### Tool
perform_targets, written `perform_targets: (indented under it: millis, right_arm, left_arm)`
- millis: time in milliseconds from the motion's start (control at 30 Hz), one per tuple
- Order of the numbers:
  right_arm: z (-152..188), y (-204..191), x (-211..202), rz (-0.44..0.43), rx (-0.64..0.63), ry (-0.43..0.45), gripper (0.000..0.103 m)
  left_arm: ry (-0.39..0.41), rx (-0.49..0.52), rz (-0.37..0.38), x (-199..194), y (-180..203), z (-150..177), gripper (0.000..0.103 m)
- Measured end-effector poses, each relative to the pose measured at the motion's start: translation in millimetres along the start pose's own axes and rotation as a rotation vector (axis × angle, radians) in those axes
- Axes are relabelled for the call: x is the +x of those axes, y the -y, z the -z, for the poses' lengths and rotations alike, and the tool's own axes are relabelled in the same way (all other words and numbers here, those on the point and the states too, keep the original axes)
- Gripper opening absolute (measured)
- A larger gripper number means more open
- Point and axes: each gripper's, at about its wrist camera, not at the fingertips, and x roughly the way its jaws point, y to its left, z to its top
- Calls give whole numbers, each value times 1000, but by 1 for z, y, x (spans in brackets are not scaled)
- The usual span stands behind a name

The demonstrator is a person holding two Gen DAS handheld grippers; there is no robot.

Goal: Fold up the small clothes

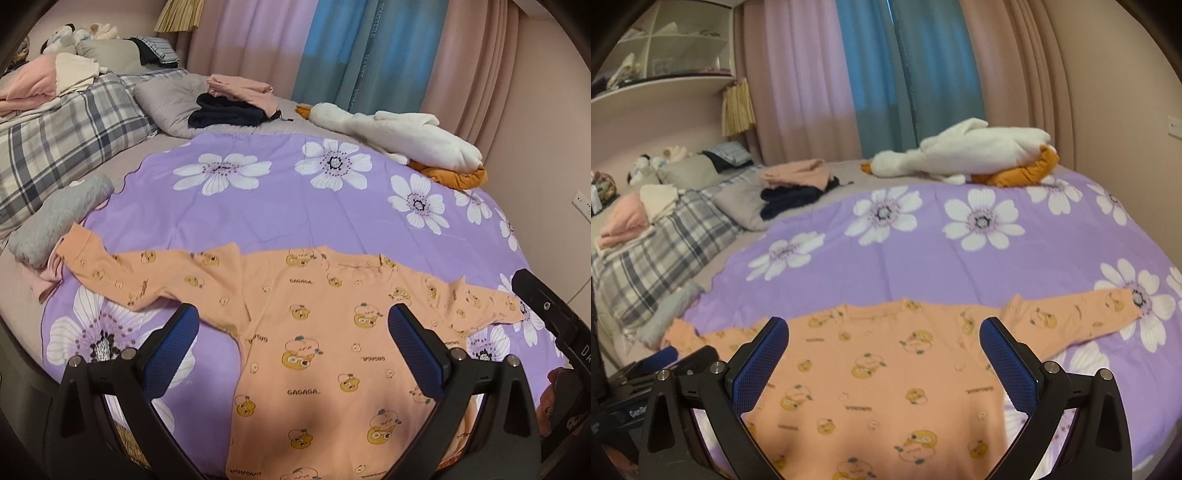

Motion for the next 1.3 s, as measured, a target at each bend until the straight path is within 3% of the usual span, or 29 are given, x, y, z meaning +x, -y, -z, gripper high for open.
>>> perform_targets:
  millis: [267, 533, 1300]
  right_arm:
    - [8, 5, 0, -16, 25, -9, 102]
    - [15, 6, 5, -4, 15, -27, 102]
    - [26, 12, 11, 63, 19, -63, 102]
  left_arm:
    - [19, 24, -49, -8, -1, 10, 102]
    - [-6, 17, -48, -2, -1, 13, 102]
    - [-67, 18, 35, 10, 9, 21, 102]
